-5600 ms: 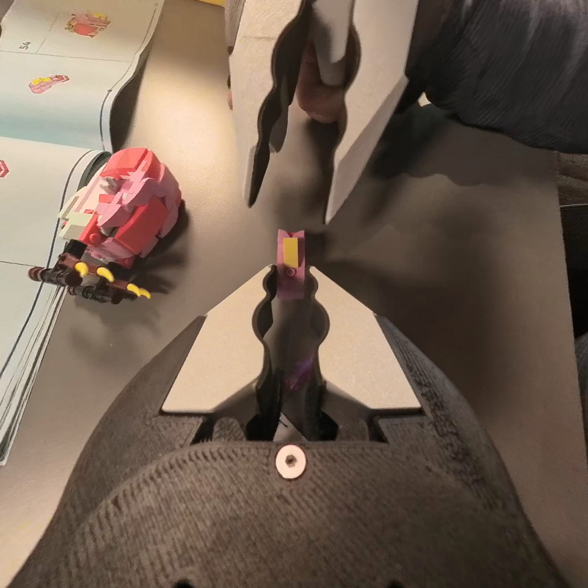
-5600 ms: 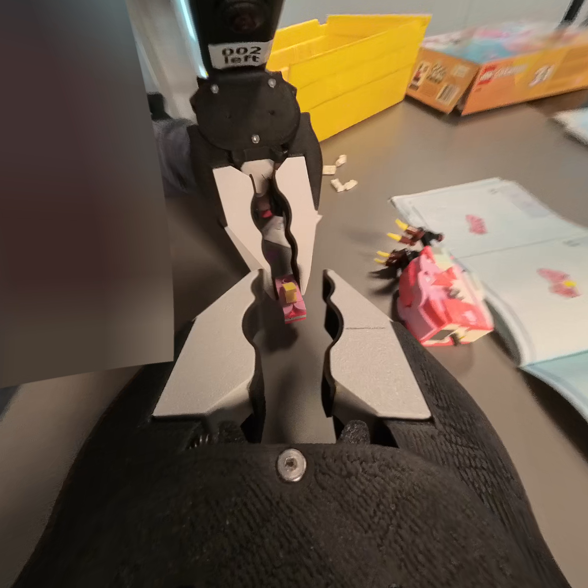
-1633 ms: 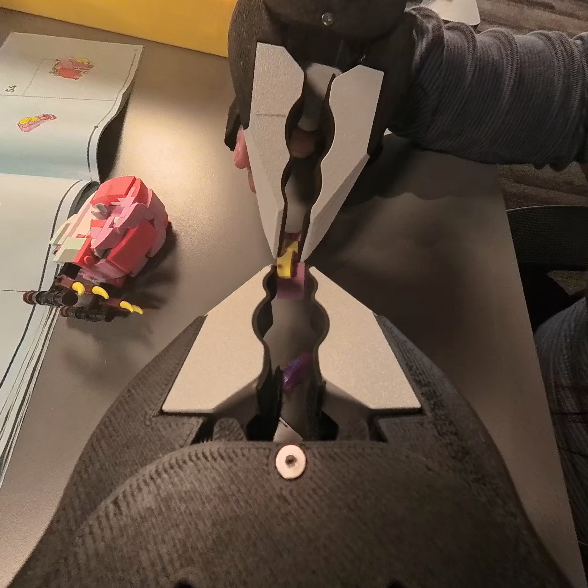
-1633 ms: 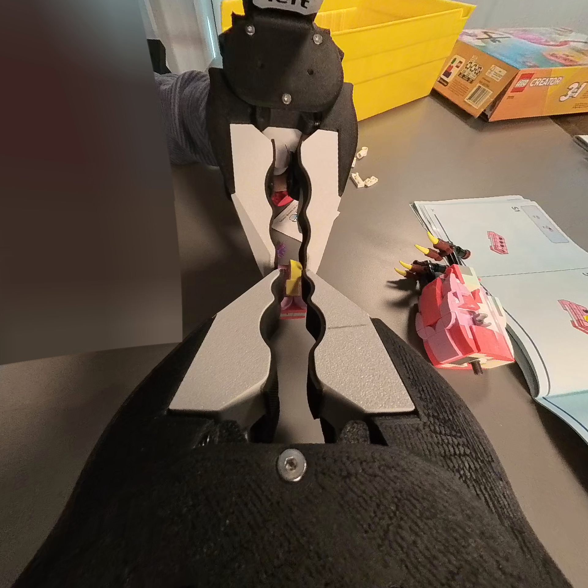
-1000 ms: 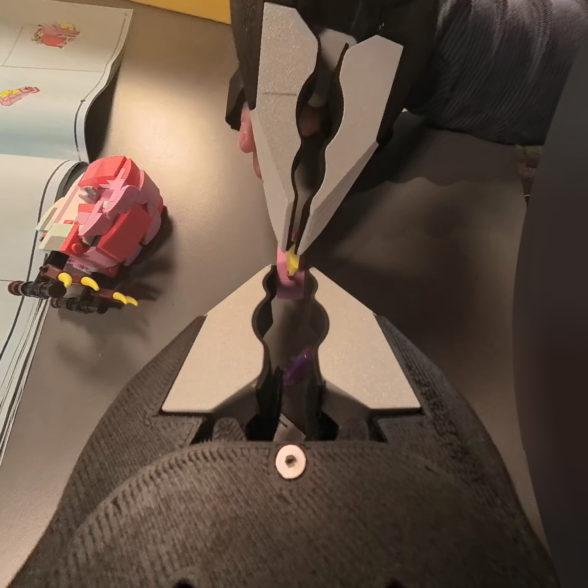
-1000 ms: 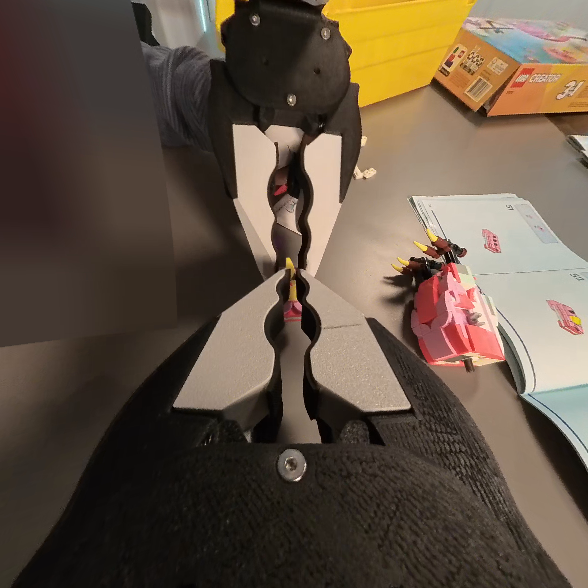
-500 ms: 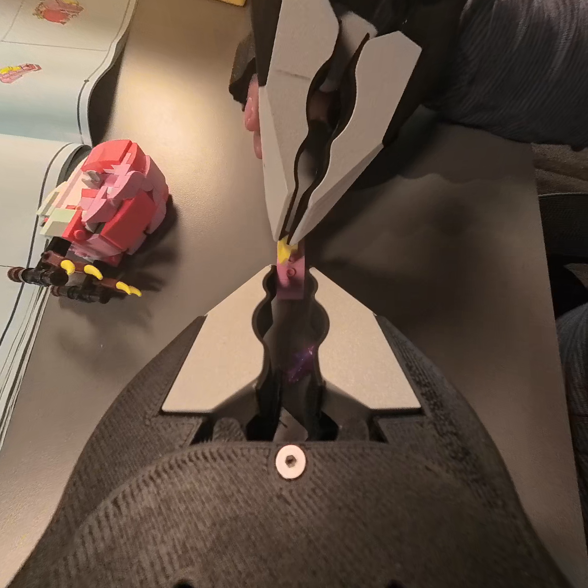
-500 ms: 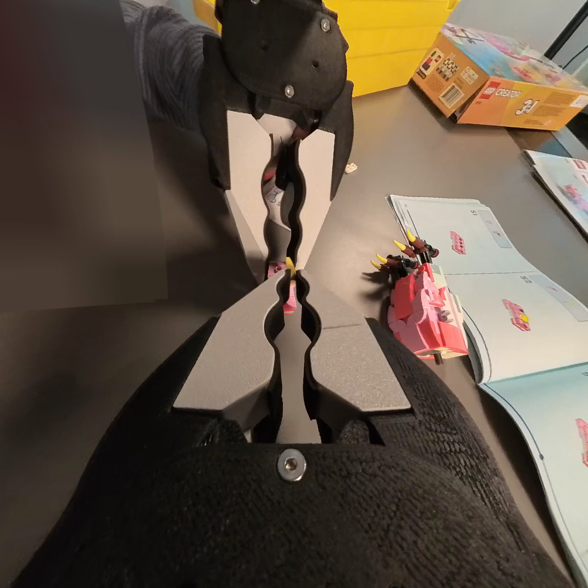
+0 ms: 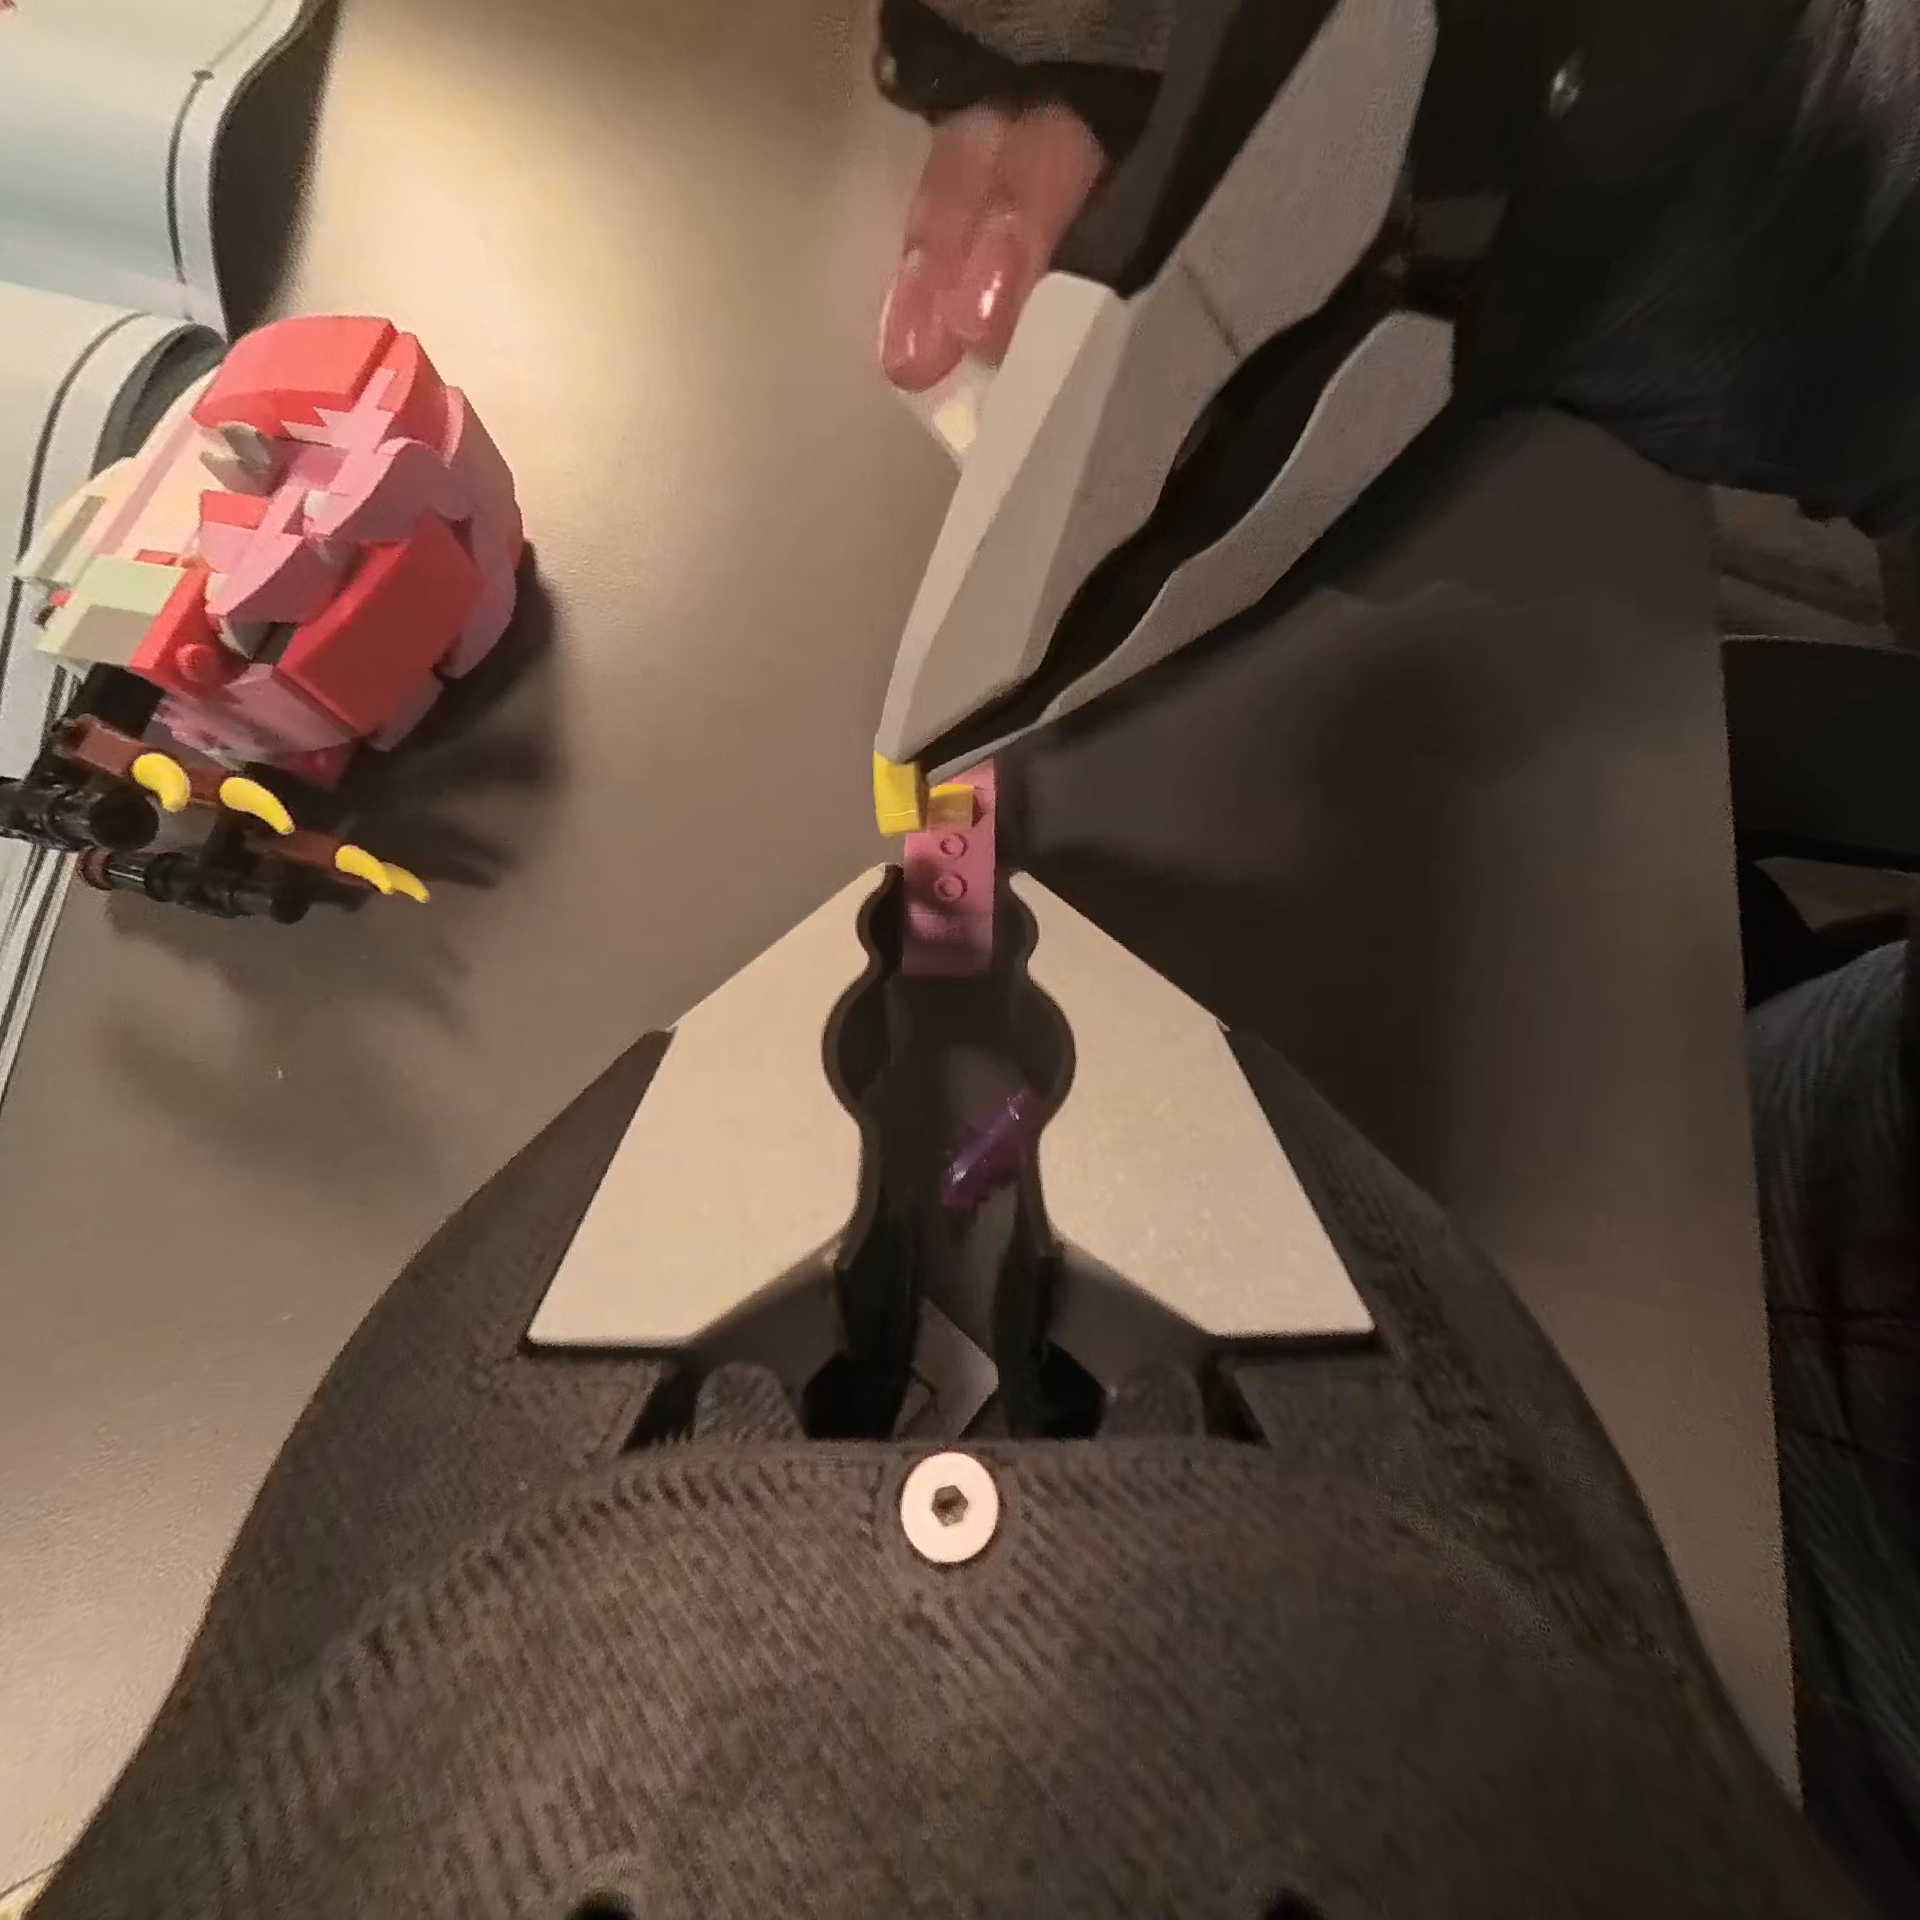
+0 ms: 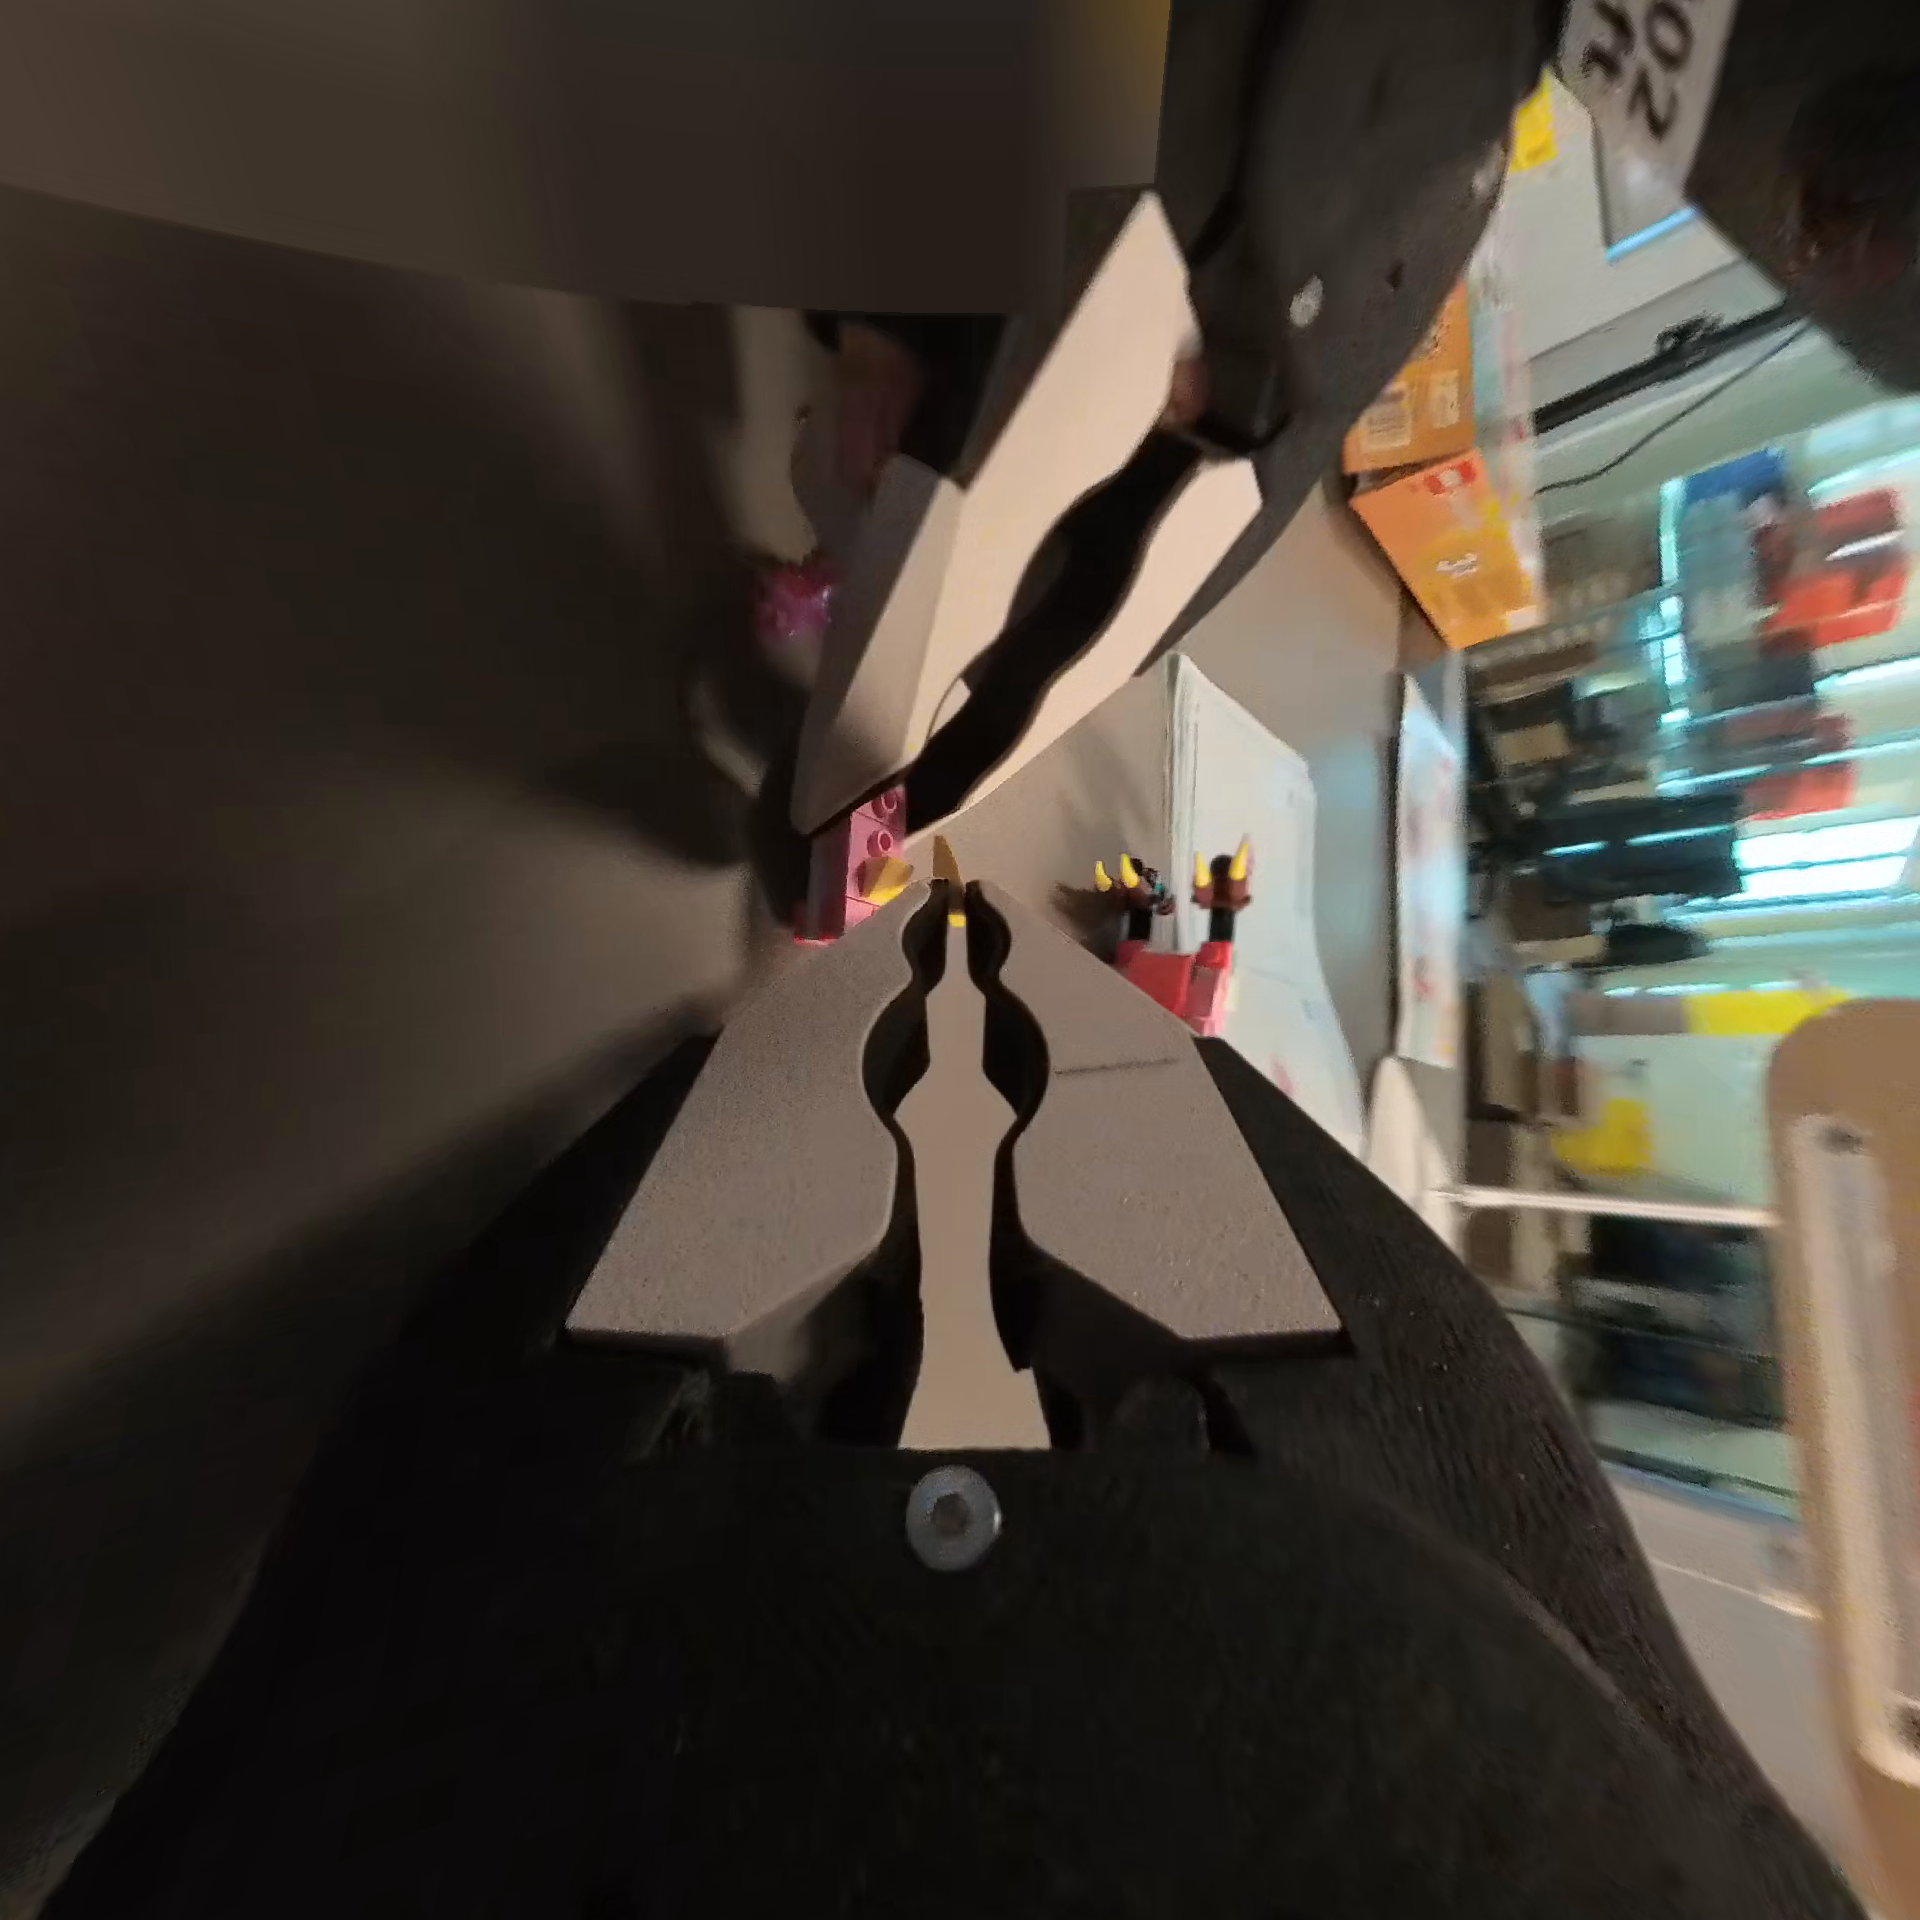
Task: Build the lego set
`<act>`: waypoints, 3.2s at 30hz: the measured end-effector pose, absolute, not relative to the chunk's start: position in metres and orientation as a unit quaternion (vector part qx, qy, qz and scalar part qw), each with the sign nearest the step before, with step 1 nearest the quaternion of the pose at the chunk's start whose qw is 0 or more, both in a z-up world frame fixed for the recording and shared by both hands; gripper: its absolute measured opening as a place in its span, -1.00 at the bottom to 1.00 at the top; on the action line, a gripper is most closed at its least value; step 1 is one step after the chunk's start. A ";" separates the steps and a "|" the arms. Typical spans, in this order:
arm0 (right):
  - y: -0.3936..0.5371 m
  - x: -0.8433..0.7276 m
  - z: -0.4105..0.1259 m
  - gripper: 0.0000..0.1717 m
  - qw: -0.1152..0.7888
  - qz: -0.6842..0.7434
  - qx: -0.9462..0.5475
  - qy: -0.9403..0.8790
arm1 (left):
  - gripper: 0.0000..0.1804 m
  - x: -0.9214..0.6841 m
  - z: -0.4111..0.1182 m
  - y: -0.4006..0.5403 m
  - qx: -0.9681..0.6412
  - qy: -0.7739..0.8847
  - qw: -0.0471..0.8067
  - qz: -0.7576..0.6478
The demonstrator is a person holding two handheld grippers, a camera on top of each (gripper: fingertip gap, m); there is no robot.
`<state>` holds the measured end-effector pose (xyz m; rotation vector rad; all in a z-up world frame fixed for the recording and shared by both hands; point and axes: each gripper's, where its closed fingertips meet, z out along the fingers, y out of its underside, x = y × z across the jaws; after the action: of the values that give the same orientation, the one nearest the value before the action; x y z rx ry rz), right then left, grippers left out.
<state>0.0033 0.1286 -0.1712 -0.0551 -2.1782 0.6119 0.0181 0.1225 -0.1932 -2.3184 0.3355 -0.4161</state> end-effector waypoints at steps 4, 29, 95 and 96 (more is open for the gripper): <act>0.124 0.005 -0.171 -0.98 0.457 0.197 0.031 -0.867 | -0.82 0.018 -0.193 0.121 -0.904 0.127 0.370 -0.171; 0.119 0.004 -0.164 -0.99 0.517 0.128 0.101 -0.840 | -0.91 0.012 -0.168 0.125 -0.877 0.141 0.434 -0.151; 0.121 0.006 -0.174 -0.92 0.183 0.454 -0.244 -0.837 | -0.82 0.010 -0.195 0.121 -0.903 0.171 0.381 -0.106; 0.121 0.006 -0.174 -0.92 0.183 0.454 -0.244 -0.837 | -0.82 0.010 -0.195 0.121 -0.902 0.171 0.381 -0.107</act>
<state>0.0057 0.1214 -0.1735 -0.6892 -2.3613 1.2804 0.0099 0.1213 -0.1951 -2.3036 0.4355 -0.2740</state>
